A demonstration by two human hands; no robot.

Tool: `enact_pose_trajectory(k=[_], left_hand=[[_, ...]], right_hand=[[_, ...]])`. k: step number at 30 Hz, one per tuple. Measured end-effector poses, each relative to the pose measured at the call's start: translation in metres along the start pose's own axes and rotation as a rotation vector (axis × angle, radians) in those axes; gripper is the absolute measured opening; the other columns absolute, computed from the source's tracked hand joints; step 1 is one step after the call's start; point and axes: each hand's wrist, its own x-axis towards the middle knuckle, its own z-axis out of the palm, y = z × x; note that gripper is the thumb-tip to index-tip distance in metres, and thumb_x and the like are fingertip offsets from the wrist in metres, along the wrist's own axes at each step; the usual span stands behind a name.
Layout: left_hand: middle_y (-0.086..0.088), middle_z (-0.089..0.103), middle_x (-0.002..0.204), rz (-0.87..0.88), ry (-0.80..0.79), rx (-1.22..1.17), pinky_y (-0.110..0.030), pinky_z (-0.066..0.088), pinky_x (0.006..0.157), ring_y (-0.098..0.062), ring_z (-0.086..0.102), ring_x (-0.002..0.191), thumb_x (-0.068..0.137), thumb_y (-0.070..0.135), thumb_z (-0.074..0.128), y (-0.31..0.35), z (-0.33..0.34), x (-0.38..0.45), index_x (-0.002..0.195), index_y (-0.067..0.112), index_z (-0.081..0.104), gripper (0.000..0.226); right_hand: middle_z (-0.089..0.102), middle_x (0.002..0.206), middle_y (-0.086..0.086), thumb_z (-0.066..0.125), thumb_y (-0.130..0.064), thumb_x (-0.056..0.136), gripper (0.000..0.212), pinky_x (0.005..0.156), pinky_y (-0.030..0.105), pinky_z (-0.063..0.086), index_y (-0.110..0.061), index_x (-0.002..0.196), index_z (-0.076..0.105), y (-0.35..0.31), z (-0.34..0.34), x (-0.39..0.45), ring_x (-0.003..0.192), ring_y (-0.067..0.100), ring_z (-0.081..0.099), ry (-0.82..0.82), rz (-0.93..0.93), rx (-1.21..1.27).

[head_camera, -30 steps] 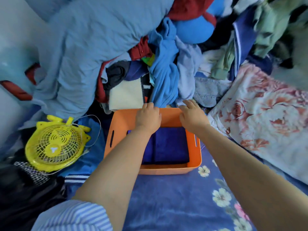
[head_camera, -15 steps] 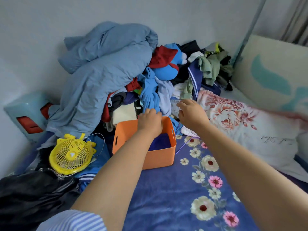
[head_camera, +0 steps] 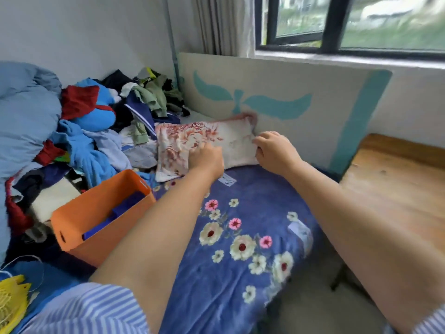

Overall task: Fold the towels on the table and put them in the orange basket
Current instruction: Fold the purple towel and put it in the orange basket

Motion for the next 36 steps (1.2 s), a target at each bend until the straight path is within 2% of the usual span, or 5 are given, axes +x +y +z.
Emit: enact_pose_trajectory(k=[6, 12, 19, 28, 36], left_hand=[[-0.015, 0.050, 0.126, 0.325, 0.093, -0.039, -0.039, 0.038, 0.095, -0.032, 0.043, 0.120, 0.091, 0.019, 0.041, 0.167, -0.029, -0.004, 0.117, 0.005, 0.051, 0.031], [-0.014, 0.052, 0.121, 0.556, 0.143, -0.080, -0.038, 0.039, 0.091, -0.031, 0.045, 0.116, 0.093, 0.022, 0.040, 0.343, -0.054, -0.017, 0.114, 0.006, 0.052, 0.029], [-0.012, 0.052, 0.120, 0.739, 0.162, -0.154, -0.038, 0.039, 0.089, -0.029, 0.046, 0.115, 0.093, 0.024, 0.038, 0.543, -0.075, -0.054, 0.115, 0.008, 0.052, 0.030], [-0.010, 0.053, 0.118, 0.910, 0.143, -0.201, -0.035, 0.039, 0.090, -0.028, 0.046, 0.114, 0.090, 0.015, 0.039, 0.734, -0.097, -0.080, 0.115, 0.010, 0.053, 0.029], [-0.012, 0.052, 0.121, 1.071, 0.123, -0.278, -0.038, 0.039, 0.092, -0.030, 0.044, 0.118, 0.091, 0.019, 0.041, 0.879, -0.114, -0.058, 0.115, 0.008, 0.054, 0.029]], right_hand=[[0.055, 0.125, 0.013, 0.044, -0.011, 0.087, 0.034, 0.099, 0.035, 0.037, -0.006, 0.118, 0.057, 0.125, -0.069, -0.105, 0.119, 0.030, 0.047, 0.047, 0.297, -0.113], [0.054, 0.128, 0.011, 0.043, -0.010, 0.087, 0.034, 0.097, 0.034, 0.034, -0.007, 0.118, 0.057, 0.246, -0.134, -0.224, 0.118, 0.029, 0.047, 0.121, 0.576, -0.191], [0.051, 0.129, 0.009, 0.042, -0.010, 0.088, 0.035, 0.101, 0.034, 0.030, -0.007, 0.122, 0.053, 0.380, -0.207, -0.345, 0.123, 0.026, 0.042, 0.125, 0.727, -0.292], [0.053, 0.130, 0.012, 0.041, -0.010, 0.091, 0.035, 0.102, 0.036, 0.033, -0.005, 0.123, 0.053, 0.512, -0.272, -0.465, 0.122, 0.026, 0.044, 0.197, 0.909, -0.293], [0.056, 0.128, 0.013, 0.043, -0.010, 0.090, 0.036, 0.098, 0.032, 0.041, -0.004, 0.124, 0.054, 0.632, -0.304, -0.515, 0.120, 0.026, 0.050, 0.243, 1.074, -0.332]])
